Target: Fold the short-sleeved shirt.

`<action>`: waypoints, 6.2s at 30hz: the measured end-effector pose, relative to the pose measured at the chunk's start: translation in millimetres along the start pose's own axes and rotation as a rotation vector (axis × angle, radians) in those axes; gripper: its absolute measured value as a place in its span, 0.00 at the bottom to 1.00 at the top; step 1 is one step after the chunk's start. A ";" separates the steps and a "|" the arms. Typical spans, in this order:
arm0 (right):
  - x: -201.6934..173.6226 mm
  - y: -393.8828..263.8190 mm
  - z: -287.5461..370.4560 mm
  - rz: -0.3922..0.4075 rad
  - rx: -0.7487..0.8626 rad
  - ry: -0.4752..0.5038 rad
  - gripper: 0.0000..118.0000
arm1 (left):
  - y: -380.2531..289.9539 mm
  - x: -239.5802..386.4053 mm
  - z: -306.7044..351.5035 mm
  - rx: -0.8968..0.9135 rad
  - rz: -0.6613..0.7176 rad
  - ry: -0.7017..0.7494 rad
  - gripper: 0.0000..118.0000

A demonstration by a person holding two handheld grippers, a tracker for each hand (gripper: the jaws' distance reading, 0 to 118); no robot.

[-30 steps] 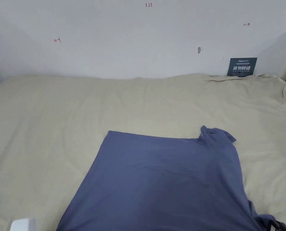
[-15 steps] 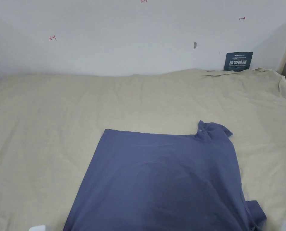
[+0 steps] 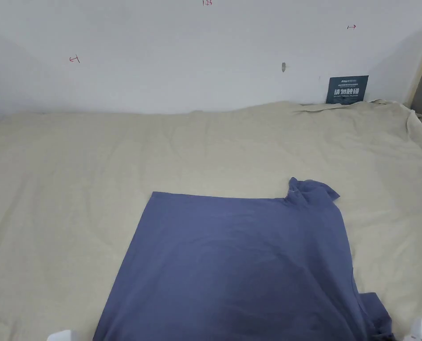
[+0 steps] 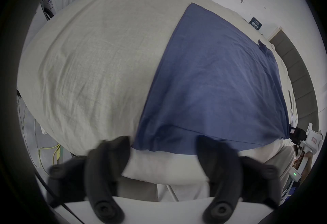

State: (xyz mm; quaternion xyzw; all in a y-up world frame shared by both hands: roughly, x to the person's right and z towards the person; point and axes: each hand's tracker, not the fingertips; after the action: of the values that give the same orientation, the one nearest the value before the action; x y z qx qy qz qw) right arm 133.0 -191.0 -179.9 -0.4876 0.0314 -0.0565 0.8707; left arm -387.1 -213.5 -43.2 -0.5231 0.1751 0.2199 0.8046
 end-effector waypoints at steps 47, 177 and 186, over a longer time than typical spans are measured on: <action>-51.5 28.8 123.3 0.228 0.917 0.017 0.00 | 7.1 86.7 109.9 0.908 -0.202 -0.061 0.00; -46.2 165.1 -134.7 0.050 0.035 0.041 0.06 | 225.1 76.5 -100.3 0.185 -0.092 0.036 0.36; -45.4 171.6 -66.3 0.039 0.214 0.096 0.87 | 210.6 90.8 -52.8 0.297 -0.166 -0.004 1.00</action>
State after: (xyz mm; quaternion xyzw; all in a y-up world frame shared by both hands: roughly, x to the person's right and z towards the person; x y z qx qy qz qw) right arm 92.3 -152.3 -360.9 -0.3881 0.0762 -0.0657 0.9161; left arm -426.5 -171.6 -271.5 -0.4109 0.1602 0.1252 0.8887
